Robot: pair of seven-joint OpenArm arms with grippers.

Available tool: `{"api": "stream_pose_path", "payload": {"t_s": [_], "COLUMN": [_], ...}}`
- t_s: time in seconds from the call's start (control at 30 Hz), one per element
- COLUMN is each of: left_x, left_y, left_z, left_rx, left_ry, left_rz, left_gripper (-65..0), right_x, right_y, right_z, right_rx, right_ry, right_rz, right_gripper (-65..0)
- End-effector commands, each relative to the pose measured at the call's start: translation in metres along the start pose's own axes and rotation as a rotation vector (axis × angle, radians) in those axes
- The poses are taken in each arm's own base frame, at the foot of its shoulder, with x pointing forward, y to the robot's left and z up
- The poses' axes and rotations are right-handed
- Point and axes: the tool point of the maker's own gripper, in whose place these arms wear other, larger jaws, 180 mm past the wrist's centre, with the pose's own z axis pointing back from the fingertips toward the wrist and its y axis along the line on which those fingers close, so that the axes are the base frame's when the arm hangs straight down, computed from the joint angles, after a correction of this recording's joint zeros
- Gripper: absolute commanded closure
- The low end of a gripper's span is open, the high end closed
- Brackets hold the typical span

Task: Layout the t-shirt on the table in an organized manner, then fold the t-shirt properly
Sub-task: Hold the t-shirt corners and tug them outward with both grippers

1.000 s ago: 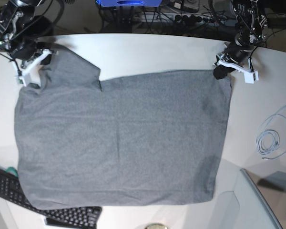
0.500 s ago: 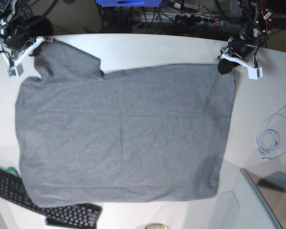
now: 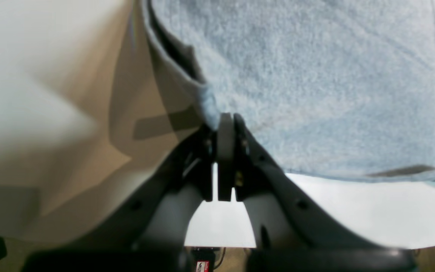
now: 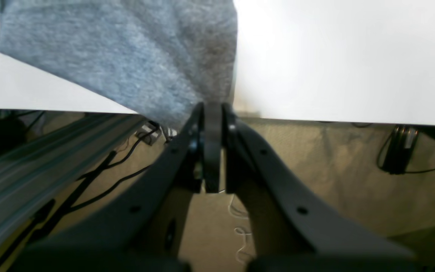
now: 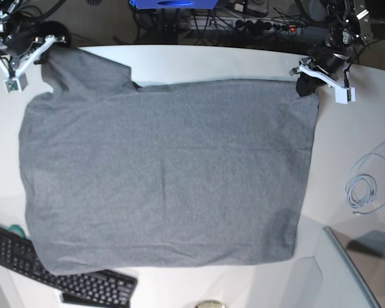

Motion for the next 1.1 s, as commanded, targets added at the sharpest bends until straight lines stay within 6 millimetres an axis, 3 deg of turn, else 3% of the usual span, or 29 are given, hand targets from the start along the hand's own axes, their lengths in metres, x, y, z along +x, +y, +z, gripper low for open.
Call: {"api": "stream_pose_path", "payload": {"t_s": [0.0, 0.3, 0.47, 0.53, 0.6, 0.7, 0.77, 0.9, 1.07], "left_x": [0.011, 0.009, 0.014, 0.014, 0.014, 0.013, 0.013, 0.013, 0.013], "left_y": [0.001, 0.002, 0.001, 0.001, 0.001, 0.001, 0.001, 0.001, 0.001], "left_z": [0.003, 0.004, 0.002, 0.002, 0.002, 0.002, 0.002, 0.002, 0.002], "left_rx": [-0.002, 0.001, -0.003, -0.003, -0.003, -0.003, -0.002, -0.002, -0.002], "left_ry": [-0.033, -0.027, -0.038, -0.038, -0.038, -0.036, -0.035, -0.035, -0.035], "left_rz": [-0.012, -0.013, -0.016, -0.016, -0.016, -0.016, -0.015, -0.017, -0.017], "left_gripper": [0.0, 0.0, 0.0, 0.0, 0.0, 0.0, 0.0, 0.0, 0.0], "right_x": [0.006, -0.003, -0.013, -0.024, -0.025, -0.015, -0.003, 0.029, 0.047], "right_y": [-0.004, -0.002, 0.011, 0.014, 0.015, 0.014, 0.014, 0.016, 0.027], "right_z": [0.007, 0.010, -0.019, -0.025, -0.024, -0.019, -0.013, -0.019, -0.044], "right_rx": [-0.017, -0.018, 0.062, 0.080, 0.081, 0.072, 0.076, 0.090, 0.162], "right_ry": [-0.027, -0.009, 0.044, 0.089, 0.092, 0.055, 0.013, -0.048, -0.058], "right_rz": [0.014, 0.025, -0.031, -0.046, -0.046, -0.038, -0.035, -0.036, -0.082], "right_gripper": [-0.6, -0.6, -1.7, -5.7, -16.1, -33.8, -41.7, -42.3, -42.5]}}
